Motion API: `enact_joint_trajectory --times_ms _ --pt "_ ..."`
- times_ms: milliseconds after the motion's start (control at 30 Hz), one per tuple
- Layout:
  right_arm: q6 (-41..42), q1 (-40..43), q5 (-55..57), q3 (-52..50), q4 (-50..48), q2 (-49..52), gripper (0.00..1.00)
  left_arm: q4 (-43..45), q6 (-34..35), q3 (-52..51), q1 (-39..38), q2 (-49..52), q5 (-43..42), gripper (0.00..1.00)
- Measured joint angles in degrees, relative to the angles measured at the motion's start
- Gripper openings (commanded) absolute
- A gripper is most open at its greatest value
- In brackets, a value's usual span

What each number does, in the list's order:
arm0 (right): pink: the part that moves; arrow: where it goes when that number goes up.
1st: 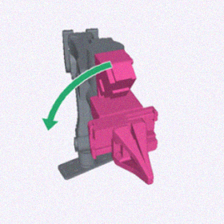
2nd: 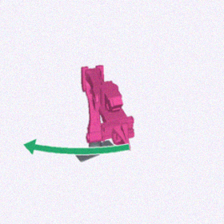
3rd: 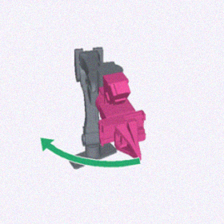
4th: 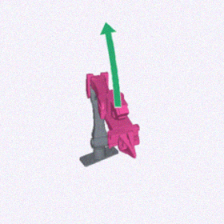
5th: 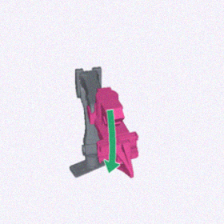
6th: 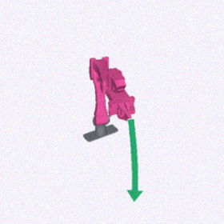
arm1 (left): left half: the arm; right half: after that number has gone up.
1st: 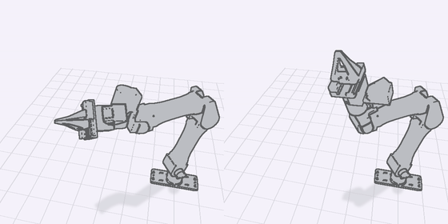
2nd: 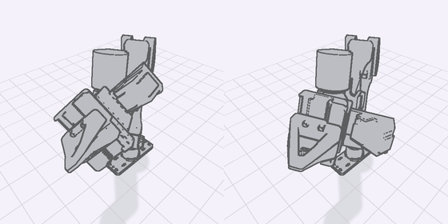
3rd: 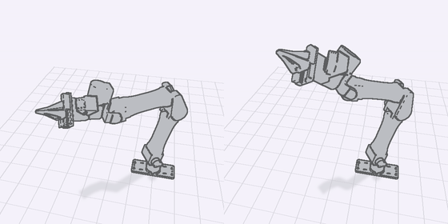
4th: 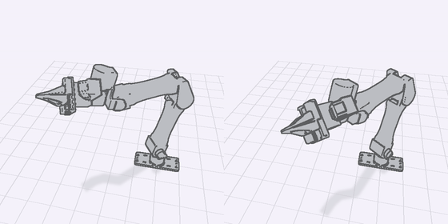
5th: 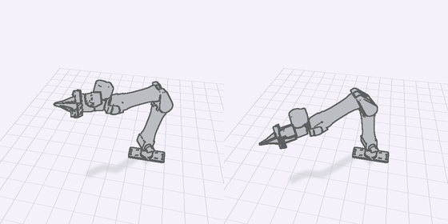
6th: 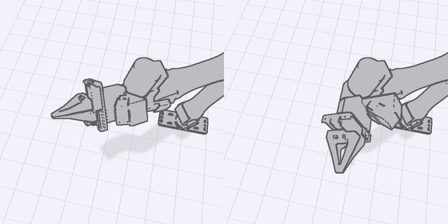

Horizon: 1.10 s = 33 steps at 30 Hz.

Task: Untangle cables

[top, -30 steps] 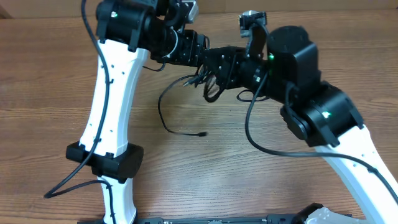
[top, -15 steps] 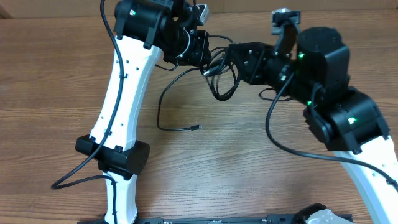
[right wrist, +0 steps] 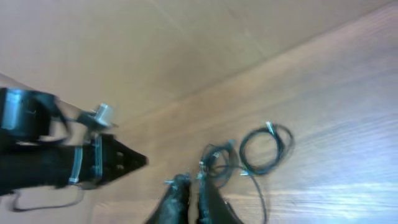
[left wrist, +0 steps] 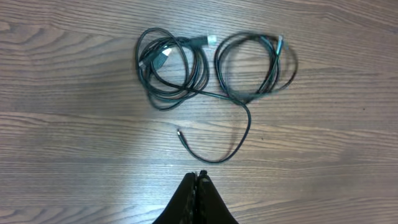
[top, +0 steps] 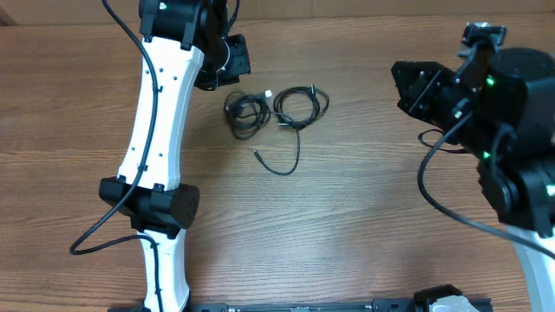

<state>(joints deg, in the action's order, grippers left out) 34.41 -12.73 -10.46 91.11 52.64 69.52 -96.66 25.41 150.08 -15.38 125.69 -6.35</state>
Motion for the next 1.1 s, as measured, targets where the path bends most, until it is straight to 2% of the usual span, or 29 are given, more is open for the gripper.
enact_joint_trajectory --times_ms 33,100,167,267,367,500,567,767,967,1100 --pt "-0.07 0.0 0.22 0.0 0.48 0.5 0.11 0.0 -0.04 0.0 0.0 0.0 0.0 0.04" --pt "-0.07 0.0 0.42 0.0 1.73 1.84 0.17 0.0 -0.11 0.0 0.0 0.0 0.0 0.12" --pt "-0.04 0.0 0.46 0.0 3.1 3.41 0.22 -0.02 -0.37 0.0 0.0 0.0 0.0 0.27" --pt "-0.09 -0.02 0.55 0.0 4.33 6.27 0.31 -0.02 -0.94 0.0 0.0 0.0 0.0 0.59" --pt "0.17 -0.02 -0.28 0.0 5.09 10.19 0.45 -0.02 -1.6 0.0 -0.02 0.0 0.07 0.78" --pt "-0.02 -0.26 -2.23 0.0 5.49 16.17 0.6 -0.02 -1.55 0.0 -0.02 0.0 0.09 0.99" --pt "-0.13 -0.63 -2.99 0.0 5.66 19.19 0.66 0.0 -1.62 0.0 -0.02 0.0 0.22 1.0" --pt "-3.72 -4.35 -5.31 0.0 5.29 28.87 0.93 -0.02 -1.53 0.0 -0.02 0.0 0.22 1.0" --pt "-7.61 -7.85 -6.32 0.0 4.76 37.99 1.0 -0.02 -1.36 0.0 0.0 0.0 1.11 0.99" --pt "-9.11 -7.87 -6.54 0.0 3.58 42.01 1.0 0.0 -0.83 0.0 0.39 0.0 1.95 1.0"
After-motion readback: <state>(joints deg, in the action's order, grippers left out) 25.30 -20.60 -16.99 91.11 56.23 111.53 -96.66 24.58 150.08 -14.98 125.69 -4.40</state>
